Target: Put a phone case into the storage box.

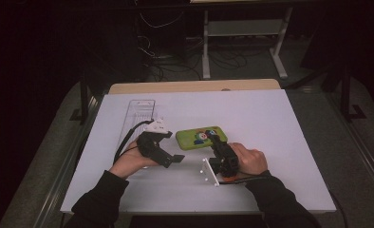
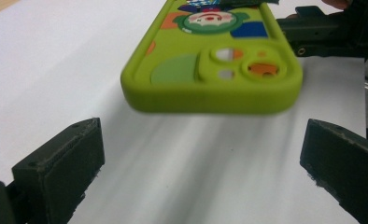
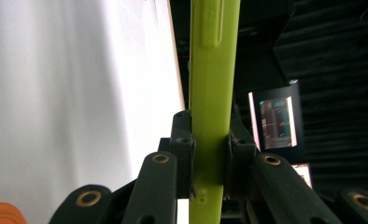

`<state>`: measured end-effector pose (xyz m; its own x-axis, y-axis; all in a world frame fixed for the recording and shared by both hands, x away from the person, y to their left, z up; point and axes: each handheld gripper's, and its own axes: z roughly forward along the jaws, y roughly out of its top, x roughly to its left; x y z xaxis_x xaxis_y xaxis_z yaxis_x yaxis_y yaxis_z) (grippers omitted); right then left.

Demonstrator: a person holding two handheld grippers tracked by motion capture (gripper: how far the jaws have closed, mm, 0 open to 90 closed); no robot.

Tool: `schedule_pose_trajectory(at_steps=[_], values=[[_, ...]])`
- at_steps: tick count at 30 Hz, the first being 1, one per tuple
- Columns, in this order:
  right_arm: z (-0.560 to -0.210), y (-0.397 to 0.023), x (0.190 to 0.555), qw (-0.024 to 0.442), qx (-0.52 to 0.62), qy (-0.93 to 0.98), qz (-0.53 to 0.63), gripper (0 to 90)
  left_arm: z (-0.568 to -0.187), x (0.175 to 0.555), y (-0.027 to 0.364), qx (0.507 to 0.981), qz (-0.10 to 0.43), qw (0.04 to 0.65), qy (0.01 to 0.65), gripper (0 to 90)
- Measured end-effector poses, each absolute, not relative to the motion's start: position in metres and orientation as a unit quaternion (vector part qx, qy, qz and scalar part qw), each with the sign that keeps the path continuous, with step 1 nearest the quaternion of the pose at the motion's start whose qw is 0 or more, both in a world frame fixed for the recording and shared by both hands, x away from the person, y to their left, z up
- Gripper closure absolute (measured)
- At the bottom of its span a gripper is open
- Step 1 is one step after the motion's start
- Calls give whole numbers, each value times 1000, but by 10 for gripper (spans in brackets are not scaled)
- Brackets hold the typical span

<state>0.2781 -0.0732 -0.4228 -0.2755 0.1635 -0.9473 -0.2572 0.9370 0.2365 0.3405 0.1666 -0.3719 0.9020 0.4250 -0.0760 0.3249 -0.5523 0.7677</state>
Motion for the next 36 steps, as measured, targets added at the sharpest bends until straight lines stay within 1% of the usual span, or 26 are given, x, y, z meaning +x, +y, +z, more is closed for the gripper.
schedule_pose_trajectory(at_steps=[1, 3, 9, 10, 11, 12, 19, 24, 29, 30, 36], values=[[-422, -74, 279, 597, -22, 781, 182, 758, -372, 339, 165, 874, 57, 429, 222, 0], [-421, -76, 281, 578, 6, 791, 198, 759, -371, 340, 167, 881, 61, 418, 213, 0], [-413, -85, 290, 531, 71, 807, 248, 758, -372, 340, 165, 877, 61, 423, 217, 0], [-413, -86, 291, 532, 79, 805, 253, 758, -372, 340, 165, 879, 66, 421, 212, 0], [-412, -86, 290, 508, 110, 811, 271, 758, -373, 339, 164, 875, 63, 426, 222, 0], [-410, -87, 291, 500, 119, 812, 278, 758, -373, 340, 165, 884, 70, 412, 211, 0], [-405, -93, 297, 442, 170, 819, 322, 758, -372, 339, 165, 878, 77, 421, 217, 0], [-404, -94, 299, 384, 224, 818, 364, 758, -372, 338, 164, 875, 81, 422, 223, 0], [-401, -100, 303, 306, 282, 810, 413, 757, -372, 336, 163, 870, 87, 430, 227, 2], [-401, -101, 304, 294, 291, 807, 421, 757, -372, 336, 163, 869, 89, 432, 227, 13], [-400, -108, 309, 237, 321, 800, 448, 757, -372, 337, 164, 861, 89, 441, 238, 15]])
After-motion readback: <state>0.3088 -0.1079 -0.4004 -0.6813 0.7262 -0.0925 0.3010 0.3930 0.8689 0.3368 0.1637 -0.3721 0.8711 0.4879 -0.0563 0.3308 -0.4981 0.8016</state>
